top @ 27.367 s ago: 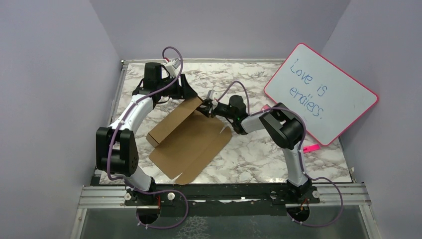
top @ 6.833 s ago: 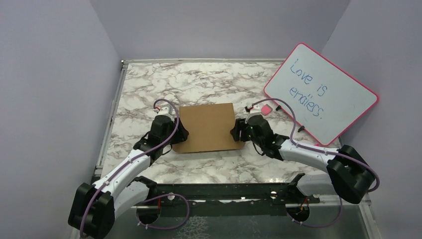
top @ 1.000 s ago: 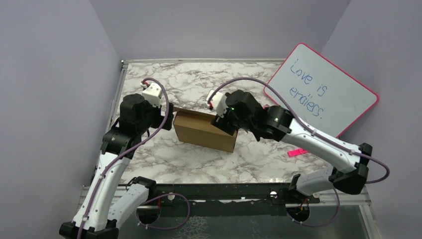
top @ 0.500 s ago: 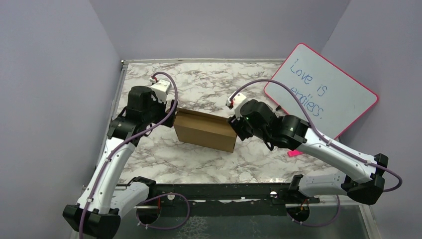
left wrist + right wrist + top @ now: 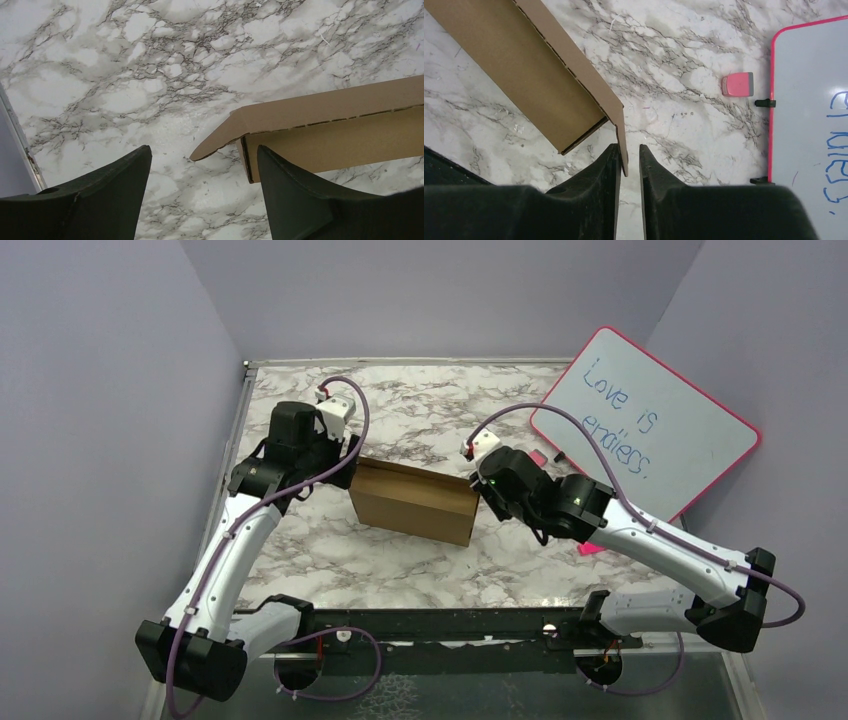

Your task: Fold the paper box

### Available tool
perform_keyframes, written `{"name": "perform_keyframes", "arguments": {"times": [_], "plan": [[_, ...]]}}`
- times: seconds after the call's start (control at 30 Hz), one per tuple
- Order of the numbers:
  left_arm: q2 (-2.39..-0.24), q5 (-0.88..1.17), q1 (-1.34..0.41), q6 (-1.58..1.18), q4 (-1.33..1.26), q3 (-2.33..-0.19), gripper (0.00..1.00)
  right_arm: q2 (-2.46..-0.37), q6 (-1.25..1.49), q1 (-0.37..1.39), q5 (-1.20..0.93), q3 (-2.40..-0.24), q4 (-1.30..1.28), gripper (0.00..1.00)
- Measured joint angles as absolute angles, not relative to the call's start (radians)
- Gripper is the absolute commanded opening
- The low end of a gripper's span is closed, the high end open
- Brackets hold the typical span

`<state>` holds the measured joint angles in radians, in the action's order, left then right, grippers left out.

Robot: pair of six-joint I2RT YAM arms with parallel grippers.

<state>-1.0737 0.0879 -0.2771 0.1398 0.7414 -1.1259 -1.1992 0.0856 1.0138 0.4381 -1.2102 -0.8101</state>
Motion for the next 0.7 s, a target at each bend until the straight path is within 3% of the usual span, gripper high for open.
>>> {"name": "perform_keyframes", "arguments": {"times": [0.27, 0.7], "plan": [[-1.086, 0.118, -0.277, 0.166, 0.736, -1.139, 0.67, -1.196, 0.049, 0.987, 0.456, -1.207, -0.798, 0.06], [-1.116, 0.178, -0.277, 0.196, 0.735, -1.139, 0.36, -1.196, -0.021, 0.949, 0.451, -1.207, -0.768, 0.01]]}}
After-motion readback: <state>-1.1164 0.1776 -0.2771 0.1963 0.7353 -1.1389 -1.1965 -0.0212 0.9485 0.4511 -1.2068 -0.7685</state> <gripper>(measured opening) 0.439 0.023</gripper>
